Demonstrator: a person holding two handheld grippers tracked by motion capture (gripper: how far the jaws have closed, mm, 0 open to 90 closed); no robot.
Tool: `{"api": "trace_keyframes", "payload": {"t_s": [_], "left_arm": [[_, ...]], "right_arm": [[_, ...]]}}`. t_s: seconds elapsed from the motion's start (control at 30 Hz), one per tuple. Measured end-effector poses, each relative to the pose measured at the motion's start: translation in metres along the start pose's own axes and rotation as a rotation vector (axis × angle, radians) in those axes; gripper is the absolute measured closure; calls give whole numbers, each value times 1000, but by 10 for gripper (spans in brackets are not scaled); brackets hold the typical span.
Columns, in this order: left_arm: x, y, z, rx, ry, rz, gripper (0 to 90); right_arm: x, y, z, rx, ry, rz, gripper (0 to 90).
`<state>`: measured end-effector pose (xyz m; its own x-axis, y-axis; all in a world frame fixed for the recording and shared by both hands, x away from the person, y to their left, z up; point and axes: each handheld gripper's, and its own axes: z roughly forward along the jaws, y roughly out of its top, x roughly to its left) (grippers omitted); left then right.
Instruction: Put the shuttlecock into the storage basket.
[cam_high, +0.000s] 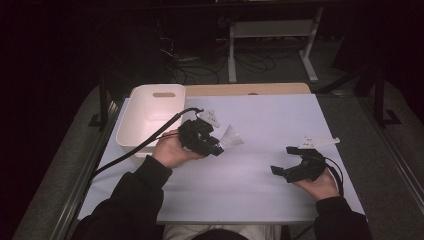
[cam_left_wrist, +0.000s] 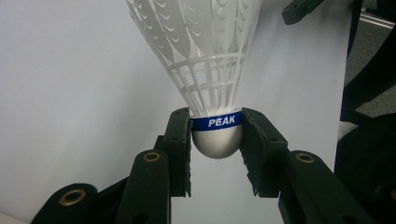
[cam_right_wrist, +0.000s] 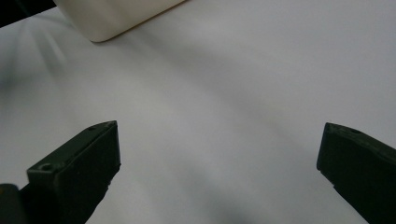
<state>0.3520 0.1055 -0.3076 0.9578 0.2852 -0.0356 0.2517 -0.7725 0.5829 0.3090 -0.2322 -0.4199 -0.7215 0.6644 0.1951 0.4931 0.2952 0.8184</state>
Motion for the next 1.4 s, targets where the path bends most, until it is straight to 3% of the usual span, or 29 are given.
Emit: {"api": "trace_keyframes", "payload": {"t_s": [0.47, 1.4], "left_arm": [[0, 0, -12, -10, 6, 0, 649], [7, -2, -53, -99, 31, -23, 649]], "right_arm": [[0, 0, 0, 1, 0, -1, 0], [0, 0, 1, 4, 1, 0, 0]]}}
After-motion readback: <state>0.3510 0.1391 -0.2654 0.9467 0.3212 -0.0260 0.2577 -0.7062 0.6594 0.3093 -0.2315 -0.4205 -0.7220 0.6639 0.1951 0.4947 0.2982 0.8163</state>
